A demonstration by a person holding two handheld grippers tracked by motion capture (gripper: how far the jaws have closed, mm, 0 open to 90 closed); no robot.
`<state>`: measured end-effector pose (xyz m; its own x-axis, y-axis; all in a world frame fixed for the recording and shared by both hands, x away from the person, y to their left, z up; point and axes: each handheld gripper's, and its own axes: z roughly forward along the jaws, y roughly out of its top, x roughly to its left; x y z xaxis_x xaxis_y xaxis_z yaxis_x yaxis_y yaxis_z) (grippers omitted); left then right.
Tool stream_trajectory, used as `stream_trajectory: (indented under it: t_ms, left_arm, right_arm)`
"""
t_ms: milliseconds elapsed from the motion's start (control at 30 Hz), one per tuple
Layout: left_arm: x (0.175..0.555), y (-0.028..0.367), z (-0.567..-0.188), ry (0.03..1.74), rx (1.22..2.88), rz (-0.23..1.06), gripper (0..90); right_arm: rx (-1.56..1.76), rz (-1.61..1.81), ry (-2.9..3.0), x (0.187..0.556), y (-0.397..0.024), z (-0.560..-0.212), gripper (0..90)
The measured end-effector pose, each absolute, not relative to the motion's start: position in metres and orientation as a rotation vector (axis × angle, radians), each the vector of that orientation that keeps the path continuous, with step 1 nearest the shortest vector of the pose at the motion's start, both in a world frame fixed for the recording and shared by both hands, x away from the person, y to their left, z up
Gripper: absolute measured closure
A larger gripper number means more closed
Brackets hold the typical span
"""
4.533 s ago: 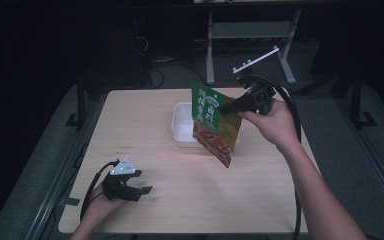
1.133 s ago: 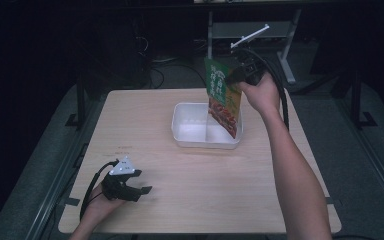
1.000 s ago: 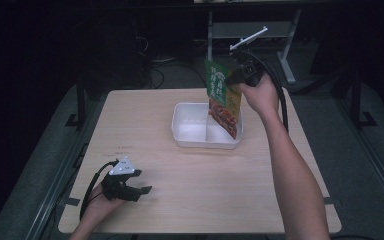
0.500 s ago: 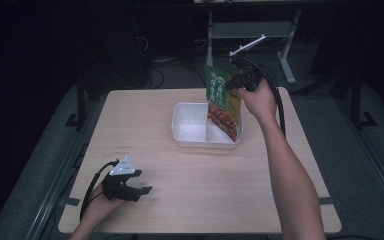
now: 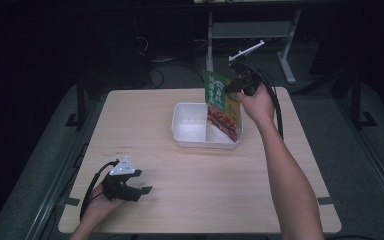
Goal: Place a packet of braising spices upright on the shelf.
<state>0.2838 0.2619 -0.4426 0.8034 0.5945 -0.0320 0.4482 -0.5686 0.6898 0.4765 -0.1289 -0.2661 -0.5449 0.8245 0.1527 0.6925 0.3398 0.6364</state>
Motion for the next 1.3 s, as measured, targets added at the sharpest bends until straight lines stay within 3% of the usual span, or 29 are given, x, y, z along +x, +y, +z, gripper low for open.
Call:
stream_trajectory:
  t_ms: [1300]
  left_arm:
    - [0.284, 0.26, -0.444, 0.757, 2.28, 0.264, 26.9]
  right_arm:
    - [1.469, 0.991, 2.402, 0.463, -0.157, -0.291, 86.4]
